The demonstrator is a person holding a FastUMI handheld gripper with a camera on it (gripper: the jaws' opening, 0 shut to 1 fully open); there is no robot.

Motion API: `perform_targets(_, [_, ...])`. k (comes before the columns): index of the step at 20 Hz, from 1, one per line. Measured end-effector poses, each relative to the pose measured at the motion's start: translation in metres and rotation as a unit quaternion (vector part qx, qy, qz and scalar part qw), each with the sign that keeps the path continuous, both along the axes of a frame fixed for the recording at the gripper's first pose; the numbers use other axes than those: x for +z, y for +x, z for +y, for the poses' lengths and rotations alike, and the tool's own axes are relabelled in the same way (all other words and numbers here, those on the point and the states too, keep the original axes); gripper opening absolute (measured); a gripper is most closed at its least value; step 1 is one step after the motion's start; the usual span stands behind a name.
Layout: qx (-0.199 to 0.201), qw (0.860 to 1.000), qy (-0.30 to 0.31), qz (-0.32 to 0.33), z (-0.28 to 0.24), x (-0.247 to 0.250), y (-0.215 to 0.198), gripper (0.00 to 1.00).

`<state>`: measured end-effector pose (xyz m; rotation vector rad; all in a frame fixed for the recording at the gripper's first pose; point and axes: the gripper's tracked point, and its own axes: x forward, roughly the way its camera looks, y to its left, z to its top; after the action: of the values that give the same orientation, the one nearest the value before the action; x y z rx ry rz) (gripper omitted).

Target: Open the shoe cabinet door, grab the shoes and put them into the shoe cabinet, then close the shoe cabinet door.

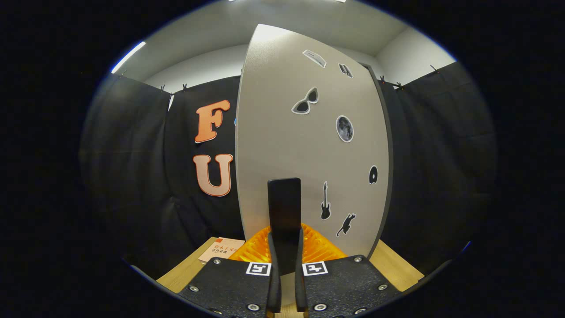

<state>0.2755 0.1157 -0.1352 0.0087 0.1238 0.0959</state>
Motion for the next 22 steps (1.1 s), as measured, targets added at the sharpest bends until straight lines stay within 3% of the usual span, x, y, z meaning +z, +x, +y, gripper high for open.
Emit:
perform_targets(4, [-0.011,1.000,-0.011,-0.001,-0.023,0.001,-0.016,0.12])
perform_targets(14, [-0.086,0.996,-0.009,-0.012,-0.121,0.010,-0.052,0.06])
perform_targets(22, [-0.043,0.999,0.013,-0.025,-0.205,0.009,-0.059,0.04])
